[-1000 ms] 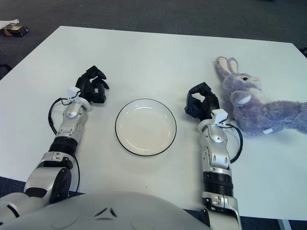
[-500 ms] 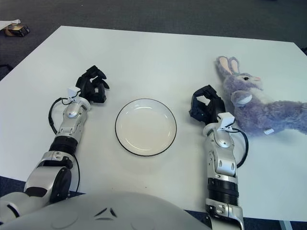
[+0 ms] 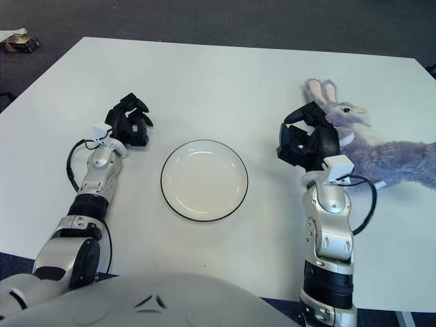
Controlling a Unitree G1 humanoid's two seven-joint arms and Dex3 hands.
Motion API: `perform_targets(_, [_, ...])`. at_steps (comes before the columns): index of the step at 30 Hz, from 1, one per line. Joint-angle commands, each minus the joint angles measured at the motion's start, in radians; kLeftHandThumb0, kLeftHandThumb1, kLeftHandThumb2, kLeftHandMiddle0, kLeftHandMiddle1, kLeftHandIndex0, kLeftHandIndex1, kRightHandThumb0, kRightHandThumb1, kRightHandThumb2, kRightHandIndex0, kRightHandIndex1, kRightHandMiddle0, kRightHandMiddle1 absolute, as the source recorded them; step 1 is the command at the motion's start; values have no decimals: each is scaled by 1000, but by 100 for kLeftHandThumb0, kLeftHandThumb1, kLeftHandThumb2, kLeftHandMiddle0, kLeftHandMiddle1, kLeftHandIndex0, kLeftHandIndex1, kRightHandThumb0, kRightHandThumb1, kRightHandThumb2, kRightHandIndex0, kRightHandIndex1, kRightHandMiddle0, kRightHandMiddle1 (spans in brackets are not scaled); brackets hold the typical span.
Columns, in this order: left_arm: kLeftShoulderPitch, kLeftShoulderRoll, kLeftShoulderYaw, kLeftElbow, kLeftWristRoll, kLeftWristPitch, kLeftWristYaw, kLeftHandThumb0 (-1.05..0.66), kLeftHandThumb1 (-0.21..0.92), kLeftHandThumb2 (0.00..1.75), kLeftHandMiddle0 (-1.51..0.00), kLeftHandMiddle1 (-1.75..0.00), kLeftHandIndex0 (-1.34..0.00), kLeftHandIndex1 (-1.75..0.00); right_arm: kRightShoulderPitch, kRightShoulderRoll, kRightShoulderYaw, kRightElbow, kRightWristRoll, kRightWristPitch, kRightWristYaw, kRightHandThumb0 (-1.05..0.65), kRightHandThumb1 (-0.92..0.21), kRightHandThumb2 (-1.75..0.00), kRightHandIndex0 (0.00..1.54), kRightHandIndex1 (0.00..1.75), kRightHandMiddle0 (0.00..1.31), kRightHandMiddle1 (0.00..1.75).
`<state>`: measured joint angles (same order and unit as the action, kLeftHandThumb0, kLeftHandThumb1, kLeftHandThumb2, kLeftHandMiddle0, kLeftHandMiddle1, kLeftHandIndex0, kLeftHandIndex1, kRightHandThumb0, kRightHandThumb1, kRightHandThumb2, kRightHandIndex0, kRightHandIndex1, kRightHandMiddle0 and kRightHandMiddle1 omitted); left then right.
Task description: Put the doll into the plate.
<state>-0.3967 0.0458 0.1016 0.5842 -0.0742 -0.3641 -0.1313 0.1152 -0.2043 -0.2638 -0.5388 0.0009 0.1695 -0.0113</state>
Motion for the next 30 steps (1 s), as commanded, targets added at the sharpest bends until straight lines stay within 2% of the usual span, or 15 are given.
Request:
perform_targets(1, [58,-13,-1,34,5,23,21,-2,1,164,-85,-175,-68,-163,35,-53,-28,-78,-87,-43,-1,-21,-43,-116,77,175,42,171])
perform_targets(5, [56,-8,-6,30,19,27,36,-2,-4,168,-90,-175,-71,-160,82,-92,-42,-166,-207,-47,4,-7,-32,-131,69,175,41,170])
perform_targets(6, [55,-6,-8,30,22,30,39,-2,-2,167,-86,-175,-70,-163,93,-100,-44,-181,-238,-49,3,-5,-31,-132,68,175,39,171])
perform_targets(9, [51,-4,-10,28,30,45,54,-1,7,159,-72,-175,-66,-171,120,-124,-56,-203,-344,-59,-6,-2,-32,-132,65,175,36,172])
perform_targets(10, [51,-3,-11,27,32,49,59,-1,9,158,-69,-175,-65,-172,124,-126,-57,-206,-365,-64,-9,-2,-35,-129,58,175,39,173])
perform_targets(12, [50,-4,-13,24,35,57,65,-1,10,157,-67,-175,-65,-173,129,-125,-61,-210,-391,-72,-10,-1,-38,-126,51,175,40,174])
perform_targets(14, [49,-5,-14,23,37,62,70,-1,11,156,-66,-175,-64,-174,167,-130,-85,-235,-427,-86,-3,-1,-39,-123,47,175,41,174])
perform_targets(16, [49,-5,-15,21,38,66,72,-1,2,164,-81,-175,-66,-168,203,-135,-109,-257,-460,-95,5,-1,-42,-120,43,175,40,174])
perform_targets(18, [48,-5,-15,20,38,69,71,-2,-1,167,-86,-175,-66,-167,218,-139,-123,-261,-486,-100,10,-1,-45,-117,41,175,38,175])
perform_targets(23, [47,-6,-13,19,38,73,69,-2,-4,170,-91,-175,-67,-166,236,-155,-140,-251,-563,-131,3,-1,-54,-105,46,175,25,169])
perform_targets(24, [45,-6,-12,20,37,73,70,-2,-4,170,-91,-175,-67,-166,241,-168,-146,-244,-591,-145,-1,-15,-59,-97,39,175,28,171])
perform_targets(26, [44,-6,-12,19,39,73,73,-2,-5,171,-92,-175,-67,-165,253,-188,-159,-234,-632,-168,0,-47,-64,-84,30,175,15,173])
perform_targets(27, [43,-6,-12,19,40,74,74,-2,-5,171,-92,-175,-68,-165,259,-195,-166,-230,-645,-176,3,-60,-67,-78,24,167,9,168])
perform_targets(28, [42,-5,-12,19,41,76,74,-2,-5,171,-92,-175,-68,-165,268,-205,-175,-224,-666,-184,7,-65,-68,-75,22,164,8,166])
perform_targets(30, [40,-3,-12,20,42,79,74,-2,-6,172,-93,-175,-68,-165,276,-213,-184,-218,-688,-195,11,-77,-71,-68,18,146,3,155])
